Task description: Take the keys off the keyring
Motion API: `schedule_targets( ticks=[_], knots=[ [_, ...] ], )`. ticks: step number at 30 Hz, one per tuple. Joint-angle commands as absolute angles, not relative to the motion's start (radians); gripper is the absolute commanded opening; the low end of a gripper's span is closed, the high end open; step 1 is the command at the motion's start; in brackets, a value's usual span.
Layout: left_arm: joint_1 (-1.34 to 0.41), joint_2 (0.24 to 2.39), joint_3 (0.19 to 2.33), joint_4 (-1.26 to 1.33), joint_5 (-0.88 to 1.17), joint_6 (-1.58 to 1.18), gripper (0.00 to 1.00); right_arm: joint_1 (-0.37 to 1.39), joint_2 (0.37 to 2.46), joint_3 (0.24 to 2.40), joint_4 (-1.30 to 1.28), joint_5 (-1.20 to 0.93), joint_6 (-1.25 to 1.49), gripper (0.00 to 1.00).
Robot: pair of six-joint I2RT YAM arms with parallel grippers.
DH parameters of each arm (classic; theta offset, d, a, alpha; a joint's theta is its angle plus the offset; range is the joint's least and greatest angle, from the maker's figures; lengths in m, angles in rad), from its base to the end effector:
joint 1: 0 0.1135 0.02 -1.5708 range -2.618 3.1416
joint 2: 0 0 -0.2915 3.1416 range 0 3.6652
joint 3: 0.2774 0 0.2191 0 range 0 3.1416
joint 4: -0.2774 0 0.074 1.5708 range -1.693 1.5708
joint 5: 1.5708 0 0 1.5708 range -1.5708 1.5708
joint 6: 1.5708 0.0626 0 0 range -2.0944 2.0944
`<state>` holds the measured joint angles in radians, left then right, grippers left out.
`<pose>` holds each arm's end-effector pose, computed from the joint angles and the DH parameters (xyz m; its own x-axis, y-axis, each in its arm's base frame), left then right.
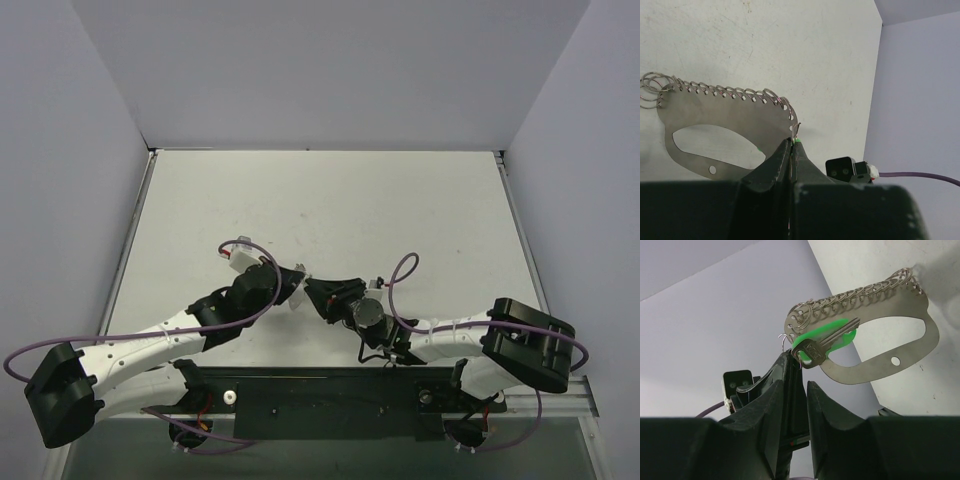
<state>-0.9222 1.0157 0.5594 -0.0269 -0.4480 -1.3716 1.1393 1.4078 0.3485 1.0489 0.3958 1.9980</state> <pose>0.1409 -0.1410 0.2616 -0.5325 -0.7600 -0.3725 -0.1788 0.5312 -0.8282 0.1306 0.2260 0.2454 -0.6142 0.6738 0.4107 0.2844 -0.2964 0.9117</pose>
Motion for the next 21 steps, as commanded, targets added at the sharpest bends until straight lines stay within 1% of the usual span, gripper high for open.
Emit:
schedule_targets(
  ticks=[1, 4, 6, 8, 11, 13, 15, 17, 20, 21],
  knots=[
    [-0.925, 0.991, 0.626, 0.012, -0.443, -1.283, 0.0, 1.094, 1.39, 0.348, 1.112, 0.361, 2.057, 0.23],
    [-0.92, 0.985, 0.647, -0.064, -0.448, -1.269, 0.0, 1.025, 1.376, 0.383, 1.068, 0.202, 1.946, 0.24],
    [-0.916, 0.977, 0.653, -0.067, -0.437, -1.27, 0.0, 1.0, 1.387, 0.411, 1.065, 0.125, 1.864, 0.24],
    [-0.911, 0.974, 0.66, -0.071, -0.422, -1.272, 0.0, 0.989, 1.396, 0.405, 1.112, 0.088, 1.813, 0.24],
    [-0.908, 0.971, 0.675, -0.092, -0.407, -1.279, 0.0, 0.985, 1.414, 0.333, 1.28, 0.1, 1.773, 0.25],
    [-0.908, 0.971, 0.675, -0.095, -0.399, -1.296, 0.0, 0.985, 1.431, 0.328, 1.354, 0.074, 1.731, 0.25],
    [-0.902, 0.976, 0.68, -0.104, -0.388, -1.313, 0.0, 0.986, 1.451, 0.339, 1.396, 0.031, 1.672, 0.24],
    [-0.902, 0.986, 0.701, -0.152, -0.39, -1.324, 0.0, 0.988, 1.459, 0.338, 1.423, 0.023, 1.654, 0.24],
    [-0.9, 0.988, 0.706, -0.146, -0.376, -1.325, 0.0, 0.98, 1.47, 0.328, 1.469, 0.009, 1.644, 0.24],
    [-0.896, 0.988, 0.709, -0.149, -0.365, -1.324, 0.0, 0.974, 1.471, 0.324, 1.492, -0.033, 1.637, 0.24]
  ],
)
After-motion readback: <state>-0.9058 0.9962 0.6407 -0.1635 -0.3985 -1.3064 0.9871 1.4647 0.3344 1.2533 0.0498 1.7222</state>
